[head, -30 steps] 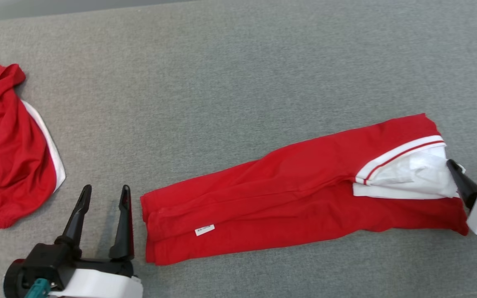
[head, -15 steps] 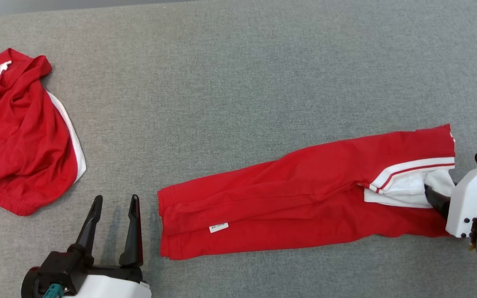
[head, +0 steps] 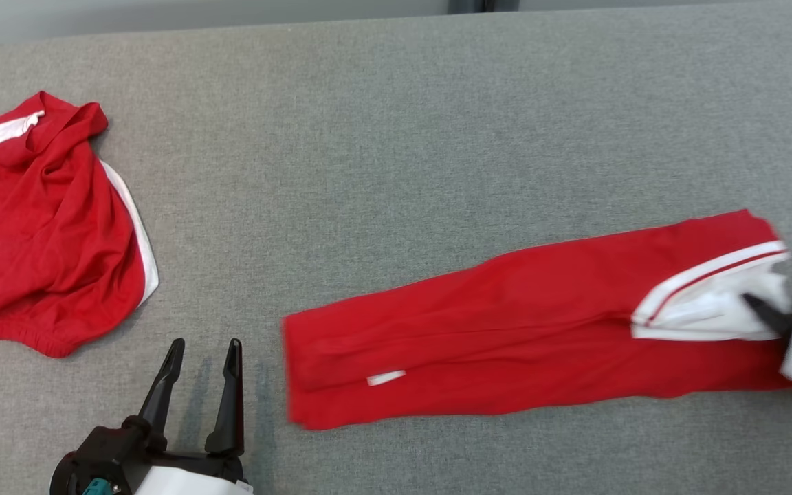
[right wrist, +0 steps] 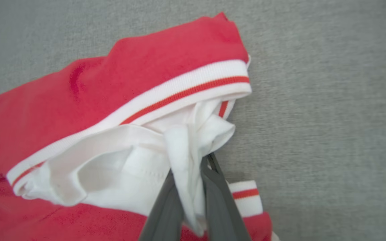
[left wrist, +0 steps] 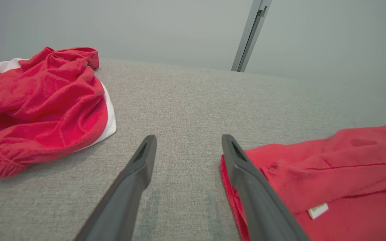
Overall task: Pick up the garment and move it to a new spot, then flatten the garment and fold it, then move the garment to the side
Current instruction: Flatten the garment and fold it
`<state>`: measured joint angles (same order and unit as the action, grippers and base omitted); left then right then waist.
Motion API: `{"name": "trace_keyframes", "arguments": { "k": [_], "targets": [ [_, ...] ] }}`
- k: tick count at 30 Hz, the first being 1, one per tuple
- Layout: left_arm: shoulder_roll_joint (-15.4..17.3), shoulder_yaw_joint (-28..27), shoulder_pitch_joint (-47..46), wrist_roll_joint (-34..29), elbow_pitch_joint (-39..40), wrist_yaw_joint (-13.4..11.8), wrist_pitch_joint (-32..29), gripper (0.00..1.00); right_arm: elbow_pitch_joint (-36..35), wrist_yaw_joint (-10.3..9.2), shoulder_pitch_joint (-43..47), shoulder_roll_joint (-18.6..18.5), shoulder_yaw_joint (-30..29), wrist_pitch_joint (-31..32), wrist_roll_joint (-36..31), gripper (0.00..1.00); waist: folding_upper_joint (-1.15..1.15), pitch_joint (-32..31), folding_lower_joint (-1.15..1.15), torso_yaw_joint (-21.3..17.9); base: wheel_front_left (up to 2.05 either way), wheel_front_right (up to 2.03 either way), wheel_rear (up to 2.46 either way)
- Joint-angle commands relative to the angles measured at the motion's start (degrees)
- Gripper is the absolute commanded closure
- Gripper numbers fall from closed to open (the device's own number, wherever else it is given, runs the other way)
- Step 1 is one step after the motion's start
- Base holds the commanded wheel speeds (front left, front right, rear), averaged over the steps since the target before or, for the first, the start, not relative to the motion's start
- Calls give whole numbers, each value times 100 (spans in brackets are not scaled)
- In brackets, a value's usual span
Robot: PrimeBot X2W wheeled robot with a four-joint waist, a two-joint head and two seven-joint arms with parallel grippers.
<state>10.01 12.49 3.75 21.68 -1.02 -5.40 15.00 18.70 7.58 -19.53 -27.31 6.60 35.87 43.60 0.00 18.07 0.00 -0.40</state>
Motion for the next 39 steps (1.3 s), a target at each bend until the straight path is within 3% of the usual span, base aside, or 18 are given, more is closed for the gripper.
{"name": "trace_keyframes", "arguments": {
  "k": [1,8,13,18,21,22,23,29,37,38,39],
  "targets": [
    [-24,-72,42,-52,-30,70,24,0,92,-15,-59,-189,-155,-100,11,100,0,-52,0,-32,0,0,0],
    [-235,-294,180,-268,-139,435,25,0,495,-9,-87,-772,-1003,-450,-139,100,0,-294,0,-75,0,0,0],
    [-394,-469,316,-399,-215,579,25,0,-254,-7,184,-733,-1006,-629,-25,100,0,-607,0,-82,0,0,0],
    [-514,-634,493,-498,-212,647,25,0,-1799,-7,794,-102,-278,-474,107,100,0,-839,0,-134,0,0,0],
    [-574,-684,527,-563,-195,695,25,0,-2222,-7,1035,505,217,-523,-122,100,0,-863,0,-151,0,0,0],
    [-588,-689,523,-576,-188,694,25,0,-2237,-7,1056,753,355,-557,-192,100,0,-853,0,-157,0,0,0],
    [-588,-689,523,-576,-188,694,25,0,-2237,-7,1056,753,355,-557,-192,100,0,-853,0,-157,0,0,0],
    [-634,-630,373,-695,-232,824,26,0,-1514,-7,984,1967,928,-1029,-840,100,0,-811,0,0,0,0,0],
    [-681,-646,463,-726,-324,844,25,0,-778,-7,824,2376,1132,-1668,-1113,100,0,-808,0,133,0,0,0],
    [-683,-645,470,-723,-331,842,25,0,-734,-7,804,2394,1156,-1734,-1118,92,0,-810,0,134,0,0,0],
    [-685,-651,479,-715,-336,838,25,0,-724,-7,784,2404,1175,-1838,-1153,58,0,-815,0,128,0,0,0]
  ]
}}
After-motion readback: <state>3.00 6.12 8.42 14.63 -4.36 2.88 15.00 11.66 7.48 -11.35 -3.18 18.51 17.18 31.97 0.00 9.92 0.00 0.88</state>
